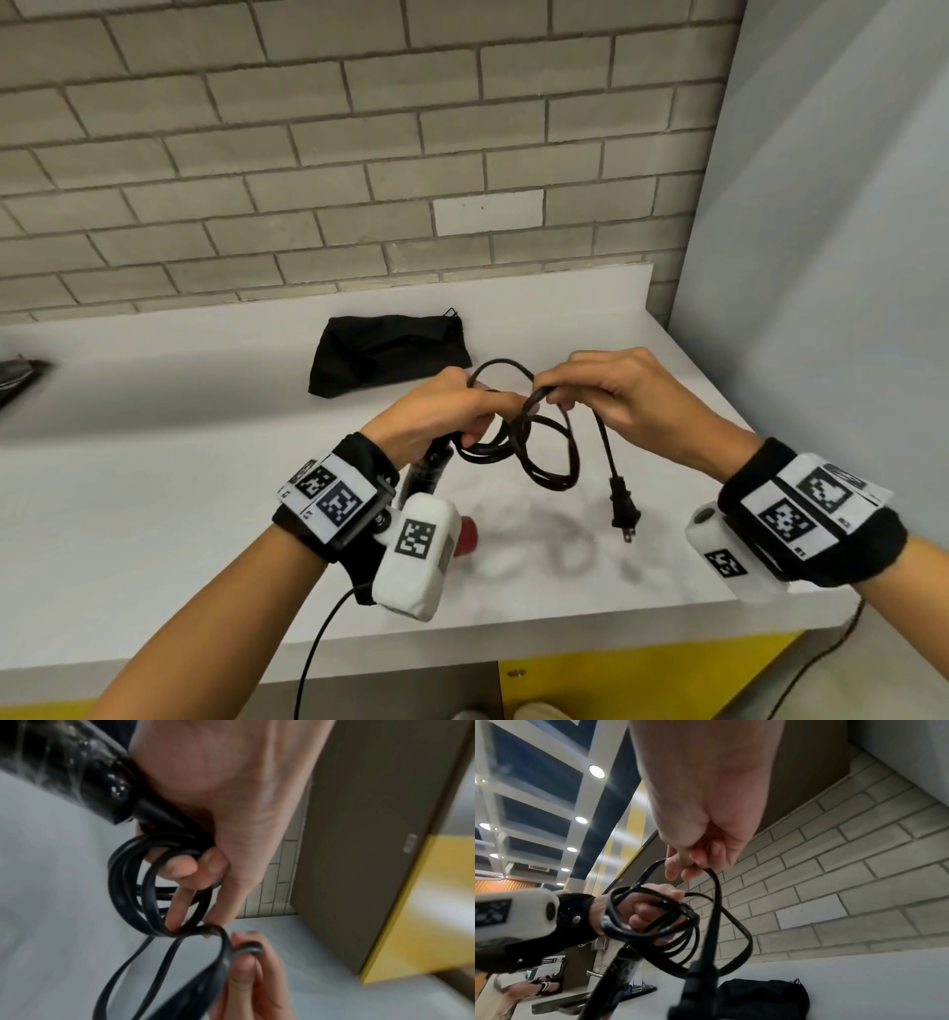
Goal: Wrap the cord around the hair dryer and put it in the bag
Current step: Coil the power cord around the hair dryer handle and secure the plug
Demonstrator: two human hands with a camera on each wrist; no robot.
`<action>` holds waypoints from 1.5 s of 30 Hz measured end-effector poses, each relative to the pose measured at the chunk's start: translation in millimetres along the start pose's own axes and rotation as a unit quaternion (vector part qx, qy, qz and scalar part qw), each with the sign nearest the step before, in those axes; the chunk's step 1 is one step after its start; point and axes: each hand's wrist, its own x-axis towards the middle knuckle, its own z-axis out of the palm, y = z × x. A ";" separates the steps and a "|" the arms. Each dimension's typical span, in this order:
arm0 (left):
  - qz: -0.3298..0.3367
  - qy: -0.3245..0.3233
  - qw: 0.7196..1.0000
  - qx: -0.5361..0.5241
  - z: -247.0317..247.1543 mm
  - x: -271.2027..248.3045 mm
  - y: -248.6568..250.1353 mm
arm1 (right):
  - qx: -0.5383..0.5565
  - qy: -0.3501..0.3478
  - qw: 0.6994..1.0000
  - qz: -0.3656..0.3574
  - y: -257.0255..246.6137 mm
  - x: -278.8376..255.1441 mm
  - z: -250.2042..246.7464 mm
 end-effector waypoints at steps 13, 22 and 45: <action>-0.061 -0.112 0.989 -0.074 9.8 -1.4 3.7 | -0.248 0.075 0.965 -0.029 -4.7 -8.0 -9.7; -0.050 -0.062 0.990 -0.116 10.5 5.3 2.8 | -0.255 0.000 0.964 -0.074 -7.3 -7.0 -9.4; -0.019 0.103 0.910 -0.401 -39.8 21.7 -10.0 | -0.191 0.070 0.976 0.082 25.6 -58.3 41.3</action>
